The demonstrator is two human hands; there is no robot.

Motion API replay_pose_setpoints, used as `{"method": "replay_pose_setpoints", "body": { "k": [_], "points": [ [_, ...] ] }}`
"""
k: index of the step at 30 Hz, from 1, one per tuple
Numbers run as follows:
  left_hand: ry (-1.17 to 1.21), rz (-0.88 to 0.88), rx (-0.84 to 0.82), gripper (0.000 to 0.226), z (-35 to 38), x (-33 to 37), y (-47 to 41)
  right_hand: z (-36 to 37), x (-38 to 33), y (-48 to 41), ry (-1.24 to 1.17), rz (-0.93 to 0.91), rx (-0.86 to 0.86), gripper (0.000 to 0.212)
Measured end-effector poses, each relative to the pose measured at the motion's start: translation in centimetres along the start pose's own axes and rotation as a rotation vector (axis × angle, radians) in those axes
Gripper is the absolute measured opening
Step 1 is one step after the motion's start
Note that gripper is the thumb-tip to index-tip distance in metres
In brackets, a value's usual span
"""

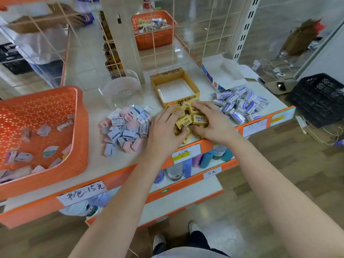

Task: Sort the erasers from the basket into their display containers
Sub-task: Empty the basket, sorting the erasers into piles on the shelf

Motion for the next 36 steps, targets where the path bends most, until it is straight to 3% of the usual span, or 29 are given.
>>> {"method": "replay_pose_setpoints", "body": {
  "k": [4, 9, 21, 36],
  "points": [
    [-0.047, -0.016, -0.016, 0.058, -0.2, -0.1, 0.1, -0.3, -0.3, 0.4, 0.009, -0.004, 0.026, 0.065],
    [-0.115, -0.054, -0.014, 0.052, -0.5, -0.3, 0.3, -0.1, -0.1, 0.4, -0.026, 0.022, -0.054, 0.084],
    [-0.03, -0.112, -0.035, 0.05, -0.4, -0.5, 0.5, -0.9, 0.3, 0.2, -0.082, 0.052, -0.003, 0.049],
    [-0.102, -0.043, 0.0, 0.048, -1.5, 0.6, 0.4, -2.0, 0.3, 0.2, -0.142, 0.048, 0.084, 0.048]
  ]
}}
Point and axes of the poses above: each hand's wrist, its own y-axis away from the middle knuckle, its own z-axis out of the palm, x = y × z, the point moved 9 cm from there along -y, towards the middle knuckle, and after that the axes turned 15 degrees about z, right-handed, at the moved point
